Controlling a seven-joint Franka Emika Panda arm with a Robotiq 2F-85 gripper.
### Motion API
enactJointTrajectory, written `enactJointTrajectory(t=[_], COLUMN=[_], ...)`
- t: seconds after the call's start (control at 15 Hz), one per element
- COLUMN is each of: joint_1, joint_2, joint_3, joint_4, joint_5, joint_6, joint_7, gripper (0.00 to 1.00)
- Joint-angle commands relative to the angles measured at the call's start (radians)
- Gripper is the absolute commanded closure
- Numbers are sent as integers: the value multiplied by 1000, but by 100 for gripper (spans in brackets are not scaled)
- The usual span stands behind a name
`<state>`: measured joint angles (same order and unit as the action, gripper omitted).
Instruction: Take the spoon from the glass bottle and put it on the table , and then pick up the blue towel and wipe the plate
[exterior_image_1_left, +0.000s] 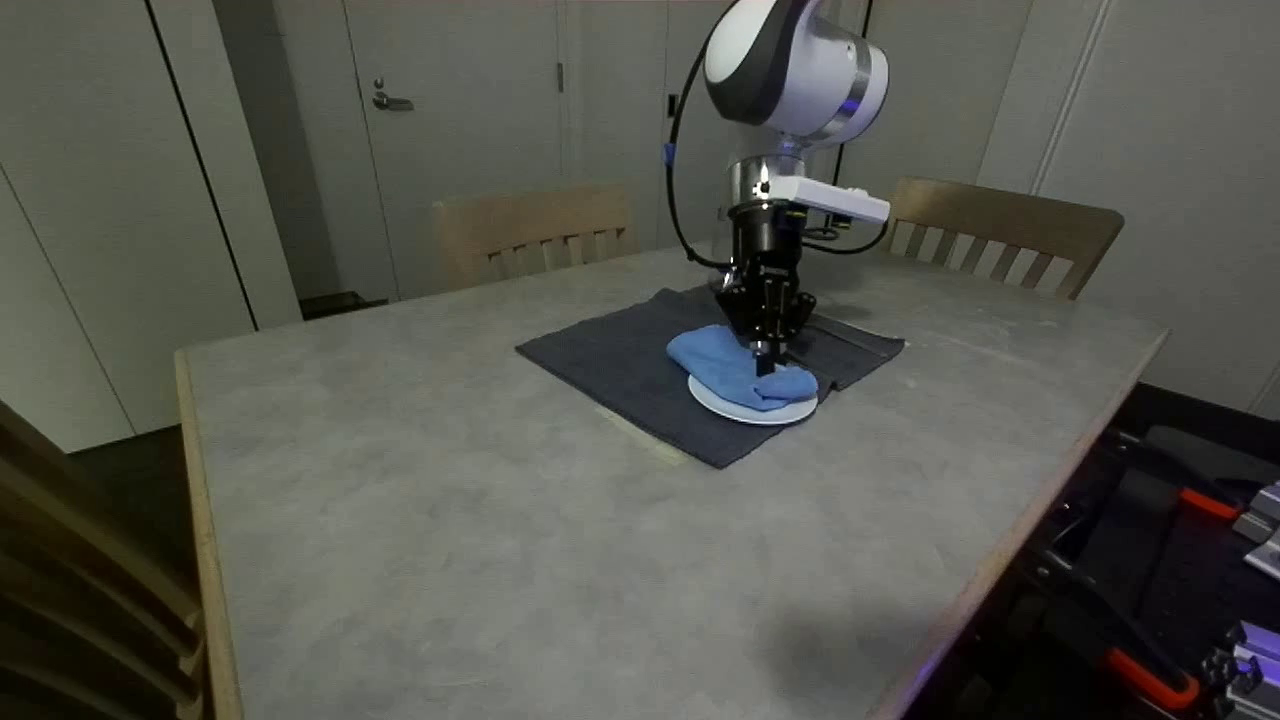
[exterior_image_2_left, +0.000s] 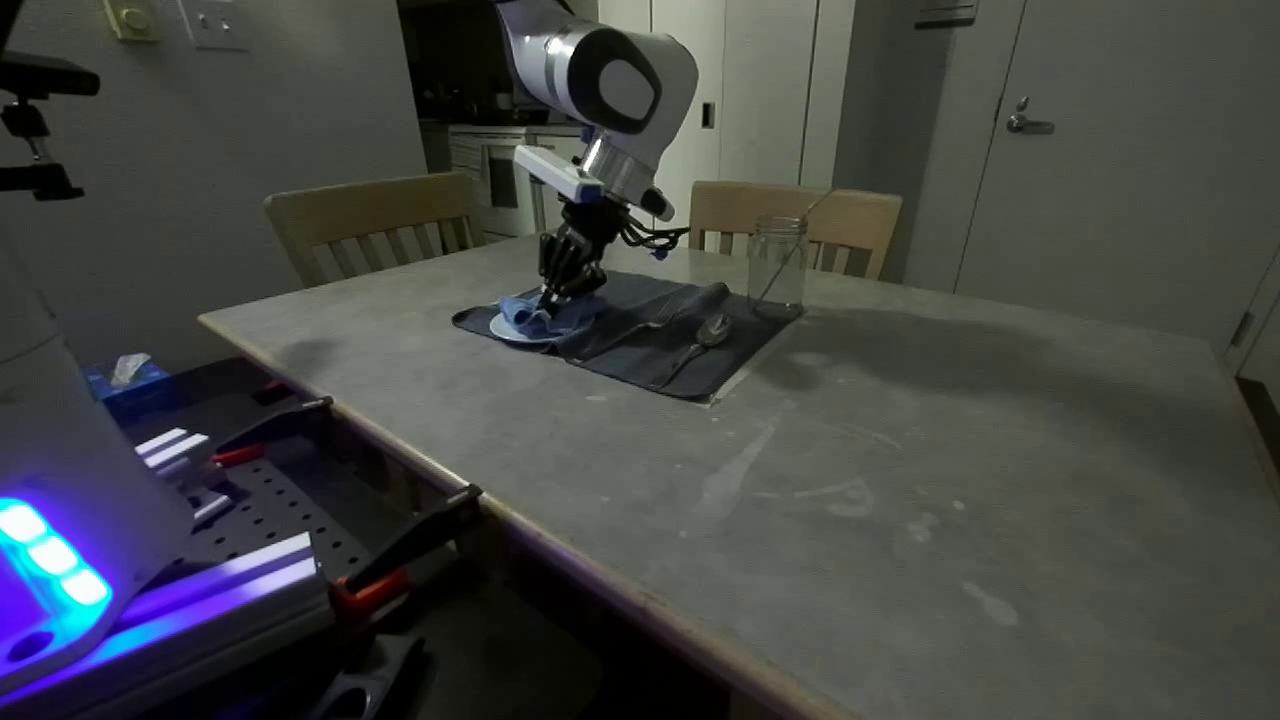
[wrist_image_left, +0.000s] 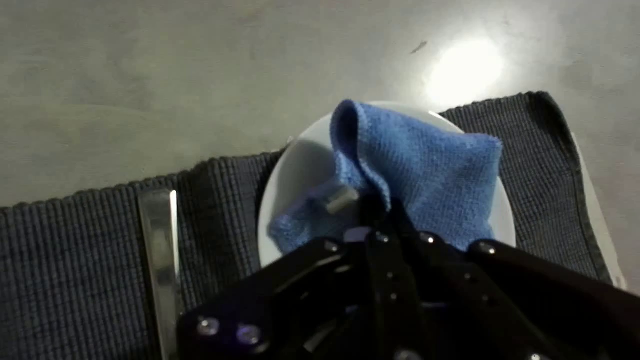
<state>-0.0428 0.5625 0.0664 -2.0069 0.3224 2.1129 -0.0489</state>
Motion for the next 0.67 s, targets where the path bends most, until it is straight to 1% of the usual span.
enactJointTrajectory(t=[0.0, 0.2, 0.6], joint_1=[-4, -3, -8], joint_2=[-18, -8, 44], joint_3=[0, 2, 37], joint_4=[-27, -26, 34], joint_5=[2, 4, 20], joint_6=[-55, -76, -81], joint_7=[3, -9, -92], gripper=[99, 99, 99])
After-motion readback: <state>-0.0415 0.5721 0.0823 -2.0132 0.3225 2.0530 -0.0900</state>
